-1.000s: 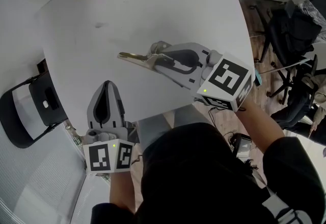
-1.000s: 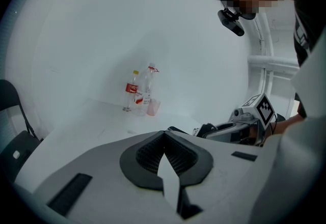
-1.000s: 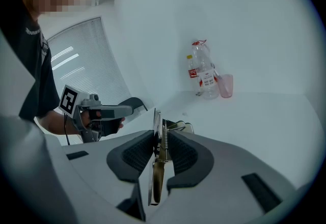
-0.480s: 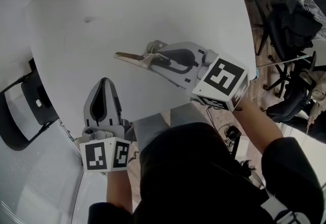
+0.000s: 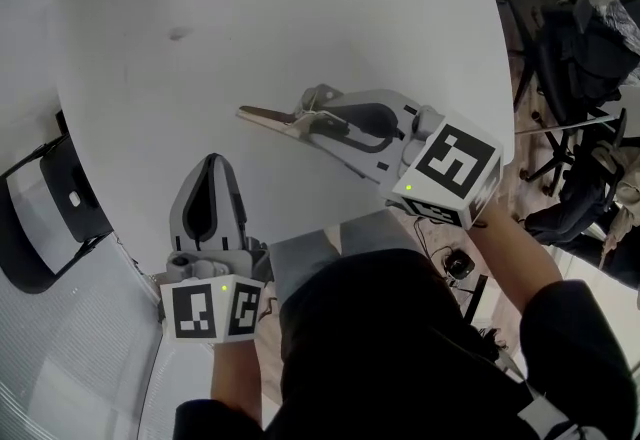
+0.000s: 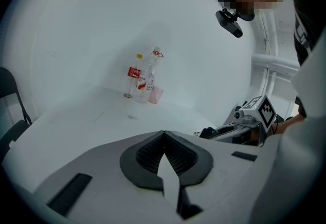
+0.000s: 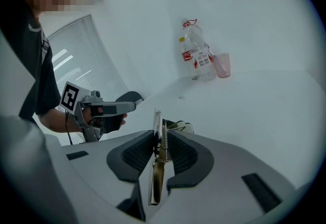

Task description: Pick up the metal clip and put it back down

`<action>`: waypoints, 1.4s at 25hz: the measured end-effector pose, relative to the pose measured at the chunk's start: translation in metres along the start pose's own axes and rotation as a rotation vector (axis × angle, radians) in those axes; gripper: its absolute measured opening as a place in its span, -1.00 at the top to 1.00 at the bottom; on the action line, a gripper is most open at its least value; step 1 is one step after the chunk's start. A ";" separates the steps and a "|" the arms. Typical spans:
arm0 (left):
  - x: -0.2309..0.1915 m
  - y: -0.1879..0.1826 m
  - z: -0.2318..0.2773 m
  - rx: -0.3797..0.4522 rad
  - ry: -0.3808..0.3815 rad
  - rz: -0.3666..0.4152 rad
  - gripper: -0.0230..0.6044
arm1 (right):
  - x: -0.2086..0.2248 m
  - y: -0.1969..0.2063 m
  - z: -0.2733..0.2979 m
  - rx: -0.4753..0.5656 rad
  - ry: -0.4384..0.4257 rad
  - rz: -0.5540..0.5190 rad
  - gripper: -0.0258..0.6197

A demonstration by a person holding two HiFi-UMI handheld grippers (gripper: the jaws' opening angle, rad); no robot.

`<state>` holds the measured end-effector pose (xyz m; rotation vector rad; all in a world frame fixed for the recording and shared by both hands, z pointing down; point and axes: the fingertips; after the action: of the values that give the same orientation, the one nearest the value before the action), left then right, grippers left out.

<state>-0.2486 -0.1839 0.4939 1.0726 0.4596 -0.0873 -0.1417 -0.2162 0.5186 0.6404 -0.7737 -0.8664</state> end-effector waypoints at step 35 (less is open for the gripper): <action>-0.016 0.003 0.017 -0.030 -0.008 -0.024 0.88 | 0.010 0.035 0.034 -0.154 -0.013 0.086 0.61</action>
<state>-0.2570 -0.1995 0.5096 1.0372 0.4652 -0.1060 -0.1501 -0.2130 0.5679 0.4623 -0.7332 -0.8433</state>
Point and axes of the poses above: the fingertips, and each gripper's own axes: z forward along the fingers, x to its right, y out of its underside, and after that the axes turned 9 degrees about y, right-handed
